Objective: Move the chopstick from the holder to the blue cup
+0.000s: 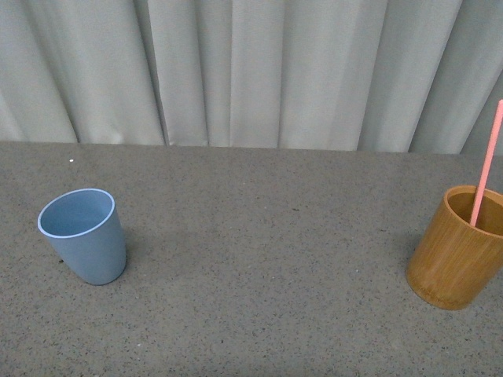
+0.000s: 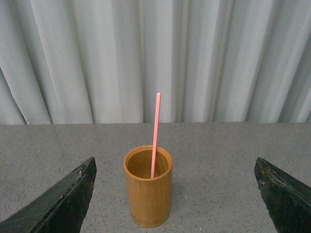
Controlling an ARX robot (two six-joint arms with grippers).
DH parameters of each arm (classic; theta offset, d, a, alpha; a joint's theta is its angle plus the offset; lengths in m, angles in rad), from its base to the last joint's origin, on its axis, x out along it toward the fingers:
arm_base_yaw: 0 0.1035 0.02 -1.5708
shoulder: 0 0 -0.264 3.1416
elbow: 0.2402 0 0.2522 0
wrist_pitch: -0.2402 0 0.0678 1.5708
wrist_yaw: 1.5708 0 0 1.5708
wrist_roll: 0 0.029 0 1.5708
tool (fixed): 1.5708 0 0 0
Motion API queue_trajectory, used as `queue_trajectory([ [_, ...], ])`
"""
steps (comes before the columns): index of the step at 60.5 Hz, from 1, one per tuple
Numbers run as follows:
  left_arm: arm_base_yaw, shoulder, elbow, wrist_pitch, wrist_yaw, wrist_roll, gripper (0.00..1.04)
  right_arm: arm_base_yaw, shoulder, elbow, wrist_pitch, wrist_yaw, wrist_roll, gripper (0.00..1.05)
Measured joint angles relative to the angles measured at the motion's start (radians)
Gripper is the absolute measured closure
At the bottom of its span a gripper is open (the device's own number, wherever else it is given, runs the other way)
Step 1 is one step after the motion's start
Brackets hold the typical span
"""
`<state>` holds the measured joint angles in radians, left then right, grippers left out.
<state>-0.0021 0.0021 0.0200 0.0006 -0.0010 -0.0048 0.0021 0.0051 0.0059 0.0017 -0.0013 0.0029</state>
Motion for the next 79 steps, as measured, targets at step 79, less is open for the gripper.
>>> queue_trajectory([
  [79, 0.000, 0.000, 0.000, 0.000, 0.000, 0.000, 0.07, 0.000, 0.000, 0.000, 0.000, 0.000, 0.000, 0.09],
])
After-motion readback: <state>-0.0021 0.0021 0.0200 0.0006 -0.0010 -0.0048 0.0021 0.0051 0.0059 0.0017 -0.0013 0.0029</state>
